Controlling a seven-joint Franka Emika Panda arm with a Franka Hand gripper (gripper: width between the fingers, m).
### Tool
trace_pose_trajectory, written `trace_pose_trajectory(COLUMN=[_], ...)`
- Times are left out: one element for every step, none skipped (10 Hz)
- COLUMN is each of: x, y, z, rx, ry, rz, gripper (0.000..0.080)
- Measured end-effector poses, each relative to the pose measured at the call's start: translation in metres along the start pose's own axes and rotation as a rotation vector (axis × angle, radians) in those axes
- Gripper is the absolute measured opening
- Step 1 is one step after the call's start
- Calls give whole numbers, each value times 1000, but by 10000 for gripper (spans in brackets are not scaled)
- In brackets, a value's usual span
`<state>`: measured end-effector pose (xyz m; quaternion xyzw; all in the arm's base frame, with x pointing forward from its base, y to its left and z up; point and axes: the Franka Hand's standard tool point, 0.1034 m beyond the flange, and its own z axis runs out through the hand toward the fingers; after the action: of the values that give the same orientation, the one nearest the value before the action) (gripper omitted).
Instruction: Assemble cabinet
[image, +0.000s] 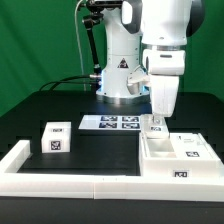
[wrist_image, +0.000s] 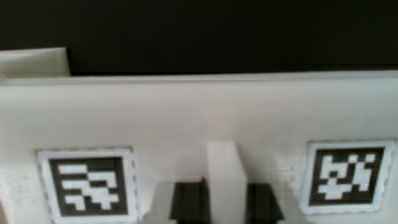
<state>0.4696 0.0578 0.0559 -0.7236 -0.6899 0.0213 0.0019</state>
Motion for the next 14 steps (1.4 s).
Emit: trace_pose_trajectory(x=[0,0,1,4,3,0,0,1,1,2,3,5,6,5], y=[0,0,1,-1,-6,-9,-9,-7,-7,-5,-4,-4,-4,-4], z=[0,0,0,2,5,6,6,5,5,4,3,1,0,0], rx=[0,0,-7,-38,-57,-50,-53,-74,-70,-74,-75,-76,-77,-76], ry=[0,0,2,19,31,29,30,40,38,38,39,38,37,37], rz=[-1,0,2,3,4,8,10,11,12,13,17,17,16,17], gripper=[70,70,70,70,70,70,70,70,70,70,70,70,70,70])
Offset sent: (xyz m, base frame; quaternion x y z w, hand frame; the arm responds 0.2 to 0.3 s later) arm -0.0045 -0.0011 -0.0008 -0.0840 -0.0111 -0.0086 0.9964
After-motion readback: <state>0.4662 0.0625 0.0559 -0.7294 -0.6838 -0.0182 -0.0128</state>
